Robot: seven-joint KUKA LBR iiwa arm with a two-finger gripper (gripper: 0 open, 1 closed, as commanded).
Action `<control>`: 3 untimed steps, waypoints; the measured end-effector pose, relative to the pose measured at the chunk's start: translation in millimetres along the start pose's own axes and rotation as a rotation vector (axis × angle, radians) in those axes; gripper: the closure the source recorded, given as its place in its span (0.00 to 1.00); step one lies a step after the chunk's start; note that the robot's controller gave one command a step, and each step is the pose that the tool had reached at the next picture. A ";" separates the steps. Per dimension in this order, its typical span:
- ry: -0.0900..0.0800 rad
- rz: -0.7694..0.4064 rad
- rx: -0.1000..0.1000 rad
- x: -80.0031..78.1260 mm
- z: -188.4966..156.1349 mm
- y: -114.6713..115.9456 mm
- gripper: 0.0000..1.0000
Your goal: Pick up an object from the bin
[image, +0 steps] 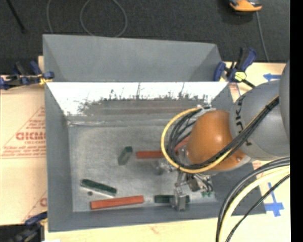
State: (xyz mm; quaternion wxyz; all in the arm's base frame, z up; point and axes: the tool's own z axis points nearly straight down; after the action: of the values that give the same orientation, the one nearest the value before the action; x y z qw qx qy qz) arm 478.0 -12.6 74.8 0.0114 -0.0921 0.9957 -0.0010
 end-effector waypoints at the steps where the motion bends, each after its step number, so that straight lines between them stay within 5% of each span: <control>1: 0.017 -0.002 -0.002 4.8 -0.8 0.1 1.00; 2: 0.009 -0.058 -0.002 -42.9 -117.9 6.3 1.00; 3: 0.026 -0.077 -0.007 -9.5 -71.6 32.7 1.00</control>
Offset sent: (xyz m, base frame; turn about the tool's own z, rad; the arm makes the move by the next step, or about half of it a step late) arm 0.0000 0.0000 0.0000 0.0000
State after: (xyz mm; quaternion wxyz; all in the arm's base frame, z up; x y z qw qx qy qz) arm 479.6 21.3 146.5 -0.0019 -0.1303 0.9915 0.0010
